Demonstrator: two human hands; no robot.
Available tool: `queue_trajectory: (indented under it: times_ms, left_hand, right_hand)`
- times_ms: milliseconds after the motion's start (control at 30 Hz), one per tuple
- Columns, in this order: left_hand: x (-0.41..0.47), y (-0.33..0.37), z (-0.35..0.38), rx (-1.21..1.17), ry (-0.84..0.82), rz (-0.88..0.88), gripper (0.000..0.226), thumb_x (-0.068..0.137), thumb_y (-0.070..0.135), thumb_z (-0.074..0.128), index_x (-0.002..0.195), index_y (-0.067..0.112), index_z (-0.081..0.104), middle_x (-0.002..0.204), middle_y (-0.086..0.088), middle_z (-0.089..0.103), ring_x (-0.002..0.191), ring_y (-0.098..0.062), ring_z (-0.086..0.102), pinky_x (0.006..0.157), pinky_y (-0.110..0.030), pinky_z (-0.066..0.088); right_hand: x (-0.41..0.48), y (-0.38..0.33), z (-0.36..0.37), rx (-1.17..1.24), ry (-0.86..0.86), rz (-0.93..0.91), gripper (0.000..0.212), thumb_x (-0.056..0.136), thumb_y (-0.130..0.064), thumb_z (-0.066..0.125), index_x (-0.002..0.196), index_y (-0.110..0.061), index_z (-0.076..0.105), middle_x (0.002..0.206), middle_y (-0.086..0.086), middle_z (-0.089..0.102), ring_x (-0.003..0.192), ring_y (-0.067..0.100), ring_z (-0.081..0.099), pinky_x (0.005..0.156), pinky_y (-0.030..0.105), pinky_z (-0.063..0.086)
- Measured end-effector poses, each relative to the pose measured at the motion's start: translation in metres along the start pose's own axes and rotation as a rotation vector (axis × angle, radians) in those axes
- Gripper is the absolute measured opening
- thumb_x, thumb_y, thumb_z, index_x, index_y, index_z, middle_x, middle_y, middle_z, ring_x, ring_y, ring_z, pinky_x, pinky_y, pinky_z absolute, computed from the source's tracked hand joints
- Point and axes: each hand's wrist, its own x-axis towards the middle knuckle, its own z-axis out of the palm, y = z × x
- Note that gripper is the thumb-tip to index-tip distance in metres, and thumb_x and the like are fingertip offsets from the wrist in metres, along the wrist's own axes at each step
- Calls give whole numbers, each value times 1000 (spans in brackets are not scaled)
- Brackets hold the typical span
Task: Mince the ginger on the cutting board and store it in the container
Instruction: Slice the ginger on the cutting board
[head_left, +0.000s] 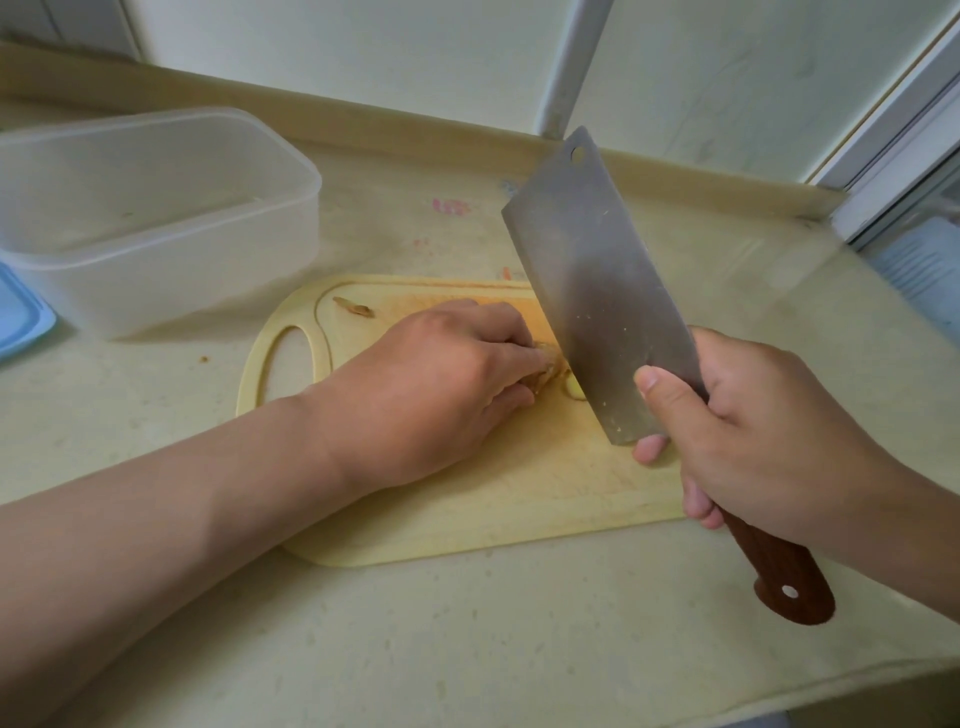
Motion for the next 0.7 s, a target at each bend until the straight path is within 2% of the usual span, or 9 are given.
queue_trajectory:
  times_ms: [67,167,267,400,533,633,700]
  left_hand:
    - [1,1,0,-2,-5,6,23,85,18,68,104,9,77,98,-5,70,82,-28,68,72,-33,57]
    - [1,2,0,1,-4,-3,22,83,17,69,102,9,77,97,-4,71,82,-27,69,75,-29,49]
    - [2,2,-1,4,6,-3,23,83,17,70,104,10,77,97,-4,71,83,-26,69,74,-29,47]
    - [0,4,0,1,11,45,27,85,14,70,111,11,76,101,-6,71,82,-28,68,74,-35,54]
    - [-4,0,-1,-20,32,24,26,87,16,69,111,9,76,100,-8,69,83,-26,68,70,-36,57]
    - [-6,0,1,-6,38,8,24,87,17,69,109,8,76,101,-9,67,81,-24,66,68,-34,55]
    - [-7,0,2,-13,38,5,23,87,16,70,108,7,76,99,-10,65,77,-22,63,65,-34,55]
  right_hand:
    - [4,-2,-4,-18,-28,23,29,103,-36,45,93,-12,57,47,-12,63,55,24,73,40,29,52]
    - [13,-6,-12,-30,-77,55,23,106,-32,47,94,-14,56,49,-10,66,44,23,66,34,22,41]
    - [28,-20,-14,-71,-137,19,20,108,-29,46,93,-18,54,49,-6,66,46,27,67,35,25,42]
    - [55,-37,-6,-109,-185,16,23,109,-26,44,99,-10,56,67,12,74,34,19,57,37,25,46]
    - [45,-31,4,-105,-76,-23,24,108,-28,44,94,-11,55,74,12,73,37,18,63,38,29,50]
    - [24,-16,11,3,64,-72,27,107,-30,45,94,-9,56,67,8,70,43,19,67,37,31,53]
    - [16,-10,11,35,83,-75,26,107,-32,45,96,-12,58,59,-3,68,53,21,72,39,30,55]
